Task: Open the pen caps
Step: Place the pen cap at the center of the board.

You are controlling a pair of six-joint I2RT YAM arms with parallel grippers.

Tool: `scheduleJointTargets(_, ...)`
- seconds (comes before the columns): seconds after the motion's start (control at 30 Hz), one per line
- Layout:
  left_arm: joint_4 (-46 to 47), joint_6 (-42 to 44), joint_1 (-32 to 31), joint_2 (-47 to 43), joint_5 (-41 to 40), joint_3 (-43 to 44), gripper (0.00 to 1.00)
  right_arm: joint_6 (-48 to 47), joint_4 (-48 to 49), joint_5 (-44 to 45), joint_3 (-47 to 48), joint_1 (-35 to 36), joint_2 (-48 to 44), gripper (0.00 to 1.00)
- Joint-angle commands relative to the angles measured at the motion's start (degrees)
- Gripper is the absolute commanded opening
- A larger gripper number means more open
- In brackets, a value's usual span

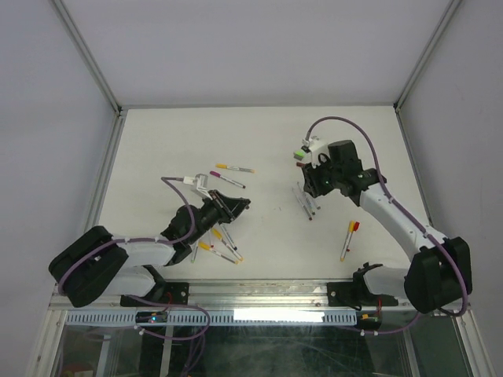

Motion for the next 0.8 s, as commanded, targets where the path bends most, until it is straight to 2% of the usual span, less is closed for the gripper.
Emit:
scheduleJointTargets(0.0, 3.5, 0.4, -1.9, 8.2, 2.1, 7.9, 0.0, -4.9, 1.3, -4.6, 0.8, -1.7, -6.7, 0.45)
scheduleJointTargets(0.1, 0.6, 0.6, -2.3, 15.8, 1.8, 15.3, 0.0, -6.8, 2.4, -4.7, 1.2, -1.9, -9.6, 0.6)
scheduleJointTargets(0.17, -3.9, 0.8, -2.5, 19.8, 1.3, 20.5, 0.0, -6.3, 2.2, -4.3, 2.7, -2.1, -9.7, 0.74)
scheduleJointTargets(0.2, -6.9, 0.7, -2.4, 21.6, 0.6, 23.3, 0.0, -5.8, 1.1, -4.2, 4.1, -2.2, -8.9, 0.77)
scheduleJointTargets(0.3, -16.7, 0.5, -2.5, 26.6, -2.3, 31.8, 0.0, -3.5, -2.1, -9.2, 7.0, -4.7, -6.2, 0.78)
scheduleJointTargets(0.4, -27.3, 0.8, -2.6, 31.9, -5.2, 41.5, 0.0, -2.3, 1.4, -18.8, 3.2, -9.8, -6.7, 0.78)
scheduleJointTargets(0.63, -52.8, 1.7, -2.4, 47.6, -9.5, 67.7, 0.0, -1.9, 1.2, -21.7, 1.0, -13.5, -8.6, 0.77)
scheduleJointTargets(0.77, -59.7, 2.3, -2.1, 55.4, -9.8, 78.6, 0.0, -1.5, 1.7, -21.3, 0.7, -14.5, -9.6, 0.77)
